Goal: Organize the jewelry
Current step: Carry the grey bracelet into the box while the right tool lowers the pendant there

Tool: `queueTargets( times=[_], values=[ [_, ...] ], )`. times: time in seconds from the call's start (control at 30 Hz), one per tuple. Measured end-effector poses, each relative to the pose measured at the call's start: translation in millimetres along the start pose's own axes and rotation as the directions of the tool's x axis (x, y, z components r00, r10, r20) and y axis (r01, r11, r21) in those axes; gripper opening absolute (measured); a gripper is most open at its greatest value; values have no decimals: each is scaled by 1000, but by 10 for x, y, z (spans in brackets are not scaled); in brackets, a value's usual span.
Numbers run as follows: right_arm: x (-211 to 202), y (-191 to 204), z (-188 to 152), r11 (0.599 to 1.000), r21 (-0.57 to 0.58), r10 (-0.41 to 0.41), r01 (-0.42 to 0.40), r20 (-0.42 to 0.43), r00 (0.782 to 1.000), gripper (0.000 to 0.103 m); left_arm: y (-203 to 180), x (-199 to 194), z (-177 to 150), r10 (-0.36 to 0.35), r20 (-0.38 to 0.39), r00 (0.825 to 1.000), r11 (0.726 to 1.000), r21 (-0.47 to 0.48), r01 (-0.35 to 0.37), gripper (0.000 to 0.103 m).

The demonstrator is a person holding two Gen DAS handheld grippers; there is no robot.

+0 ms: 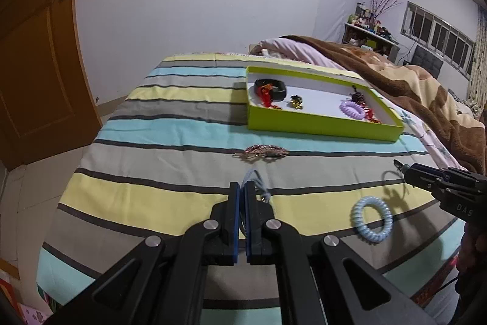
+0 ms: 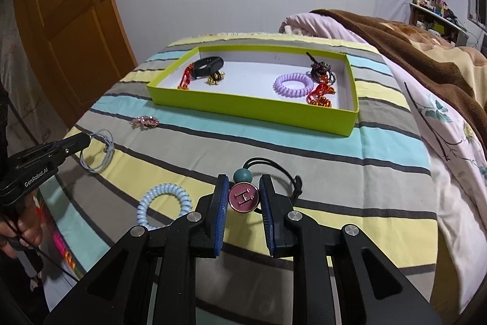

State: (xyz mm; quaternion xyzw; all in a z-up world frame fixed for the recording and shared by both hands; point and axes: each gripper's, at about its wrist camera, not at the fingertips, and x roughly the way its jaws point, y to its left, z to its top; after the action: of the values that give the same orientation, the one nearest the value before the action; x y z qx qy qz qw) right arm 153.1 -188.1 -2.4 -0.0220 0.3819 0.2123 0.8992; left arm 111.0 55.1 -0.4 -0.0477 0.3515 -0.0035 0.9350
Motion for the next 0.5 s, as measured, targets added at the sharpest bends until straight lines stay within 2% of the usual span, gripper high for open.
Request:
queueTargets(
  times=[0.5],
  values=[
    [-324,26,79,1000,-2,3,-3,92,996,21,-257,-238,148,-53,68,996,997,55,49,3]
  ],
)
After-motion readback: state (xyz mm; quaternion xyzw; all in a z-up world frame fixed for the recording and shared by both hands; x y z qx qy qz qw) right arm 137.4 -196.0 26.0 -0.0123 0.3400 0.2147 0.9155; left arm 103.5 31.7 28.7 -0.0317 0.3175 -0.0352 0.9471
